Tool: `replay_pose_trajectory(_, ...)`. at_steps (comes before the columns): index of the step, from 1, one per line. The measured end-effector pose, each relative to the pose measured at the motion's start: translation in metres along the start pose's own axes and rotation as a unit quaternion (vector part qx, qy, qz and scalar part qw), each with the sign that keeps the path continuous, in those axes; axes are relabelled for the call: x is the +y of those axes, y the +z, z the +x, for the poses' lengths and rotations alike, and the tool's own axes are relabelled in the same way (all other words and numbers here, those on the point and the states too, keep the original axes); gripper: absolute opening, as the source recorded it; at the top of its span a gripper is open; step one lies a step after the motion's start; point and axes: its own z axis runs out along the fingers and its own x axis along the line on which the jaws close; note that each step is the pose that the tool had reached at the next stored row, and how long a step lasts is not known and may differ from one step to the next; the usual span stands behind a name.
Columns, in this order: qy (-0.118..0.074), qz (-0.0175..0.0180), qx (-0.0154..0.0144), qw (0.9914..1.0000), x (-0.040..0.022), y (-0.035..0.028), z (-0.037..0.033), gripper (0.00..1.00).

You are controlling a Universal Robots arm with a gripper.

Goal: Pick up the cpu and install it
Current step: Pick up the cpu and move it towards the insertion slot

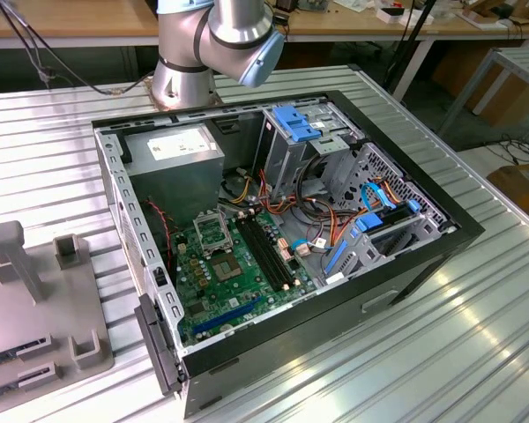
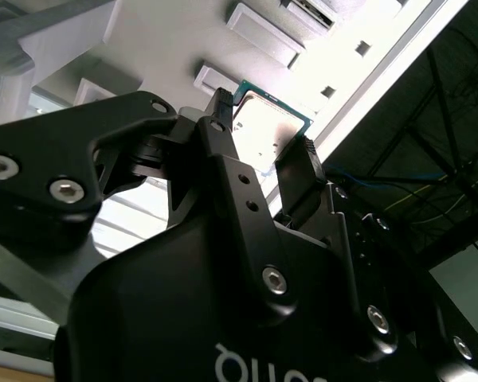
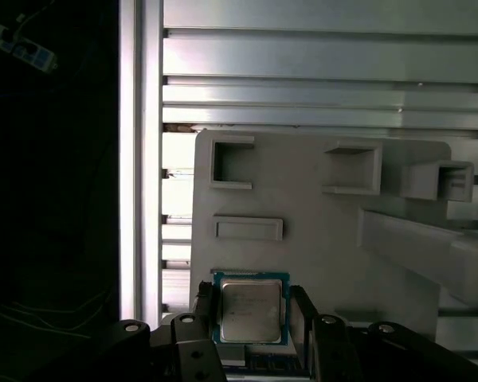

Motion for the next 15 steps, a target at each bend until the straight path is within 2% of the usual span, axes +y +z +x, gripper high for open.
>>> replay_pose_trajectory(15, 0.0, -0.0001, 0.0, 1.0, 0.0, -0.0039, 0.0, 0.47)
